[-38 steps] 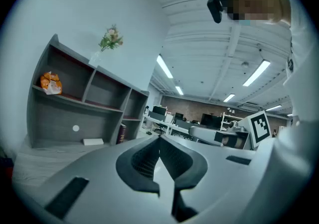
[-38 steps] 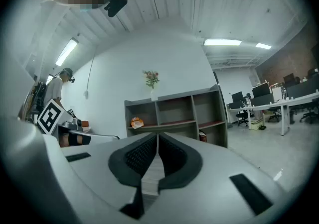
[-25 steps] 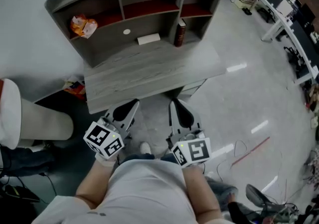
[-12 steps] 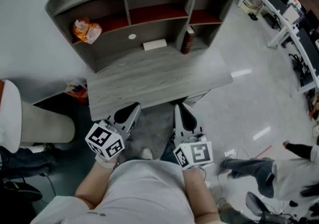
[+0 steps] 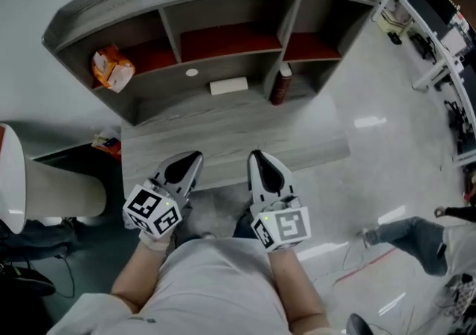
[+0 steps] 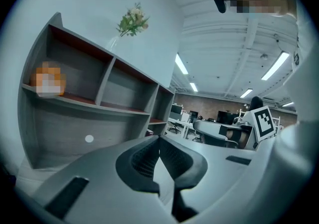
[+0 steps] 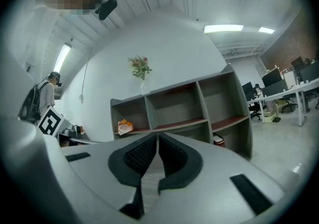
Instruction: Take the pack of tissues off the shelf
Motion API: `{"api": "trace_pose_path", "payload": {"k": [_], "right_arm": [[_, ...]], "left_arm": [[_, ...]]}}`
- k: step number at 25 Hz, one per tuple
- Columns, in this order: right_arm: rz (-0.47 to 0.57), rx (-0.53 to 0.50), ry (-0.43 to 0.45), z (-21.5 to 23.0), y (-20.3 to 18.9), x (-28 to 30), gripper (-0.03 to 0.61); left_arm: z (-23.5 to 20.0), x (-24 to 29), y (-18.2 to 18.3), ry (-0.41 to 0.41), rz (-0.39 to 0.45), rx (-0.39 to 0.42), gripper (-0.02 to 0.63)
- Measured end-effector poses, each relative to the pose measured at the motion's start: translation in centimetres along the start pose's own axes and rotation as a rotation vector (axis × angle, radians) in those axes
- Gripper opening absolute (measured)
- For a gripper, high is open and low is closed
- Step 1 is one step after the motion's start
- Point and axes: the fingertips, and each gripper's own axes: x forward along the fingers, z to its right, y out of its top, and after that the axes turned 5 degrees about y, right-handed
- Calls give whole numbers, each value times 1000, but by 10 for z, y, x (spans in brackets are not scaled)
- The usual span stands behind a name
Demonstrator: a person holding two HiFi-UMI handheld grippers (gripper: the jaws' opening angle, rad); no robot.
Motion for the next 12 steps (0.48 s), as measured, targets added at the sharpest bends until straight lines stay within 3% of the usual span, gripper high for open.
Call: {"api": "trace_pose_path", "payload": {"k": [7,12], "right_arm": [[-30,9,112,63,10,52,26],[-54,19,204,92,13,85,26]], "left_arm": [[-16,66,15,119,20,-20,17],[-40,96,22,287,17,-6,18]]}}
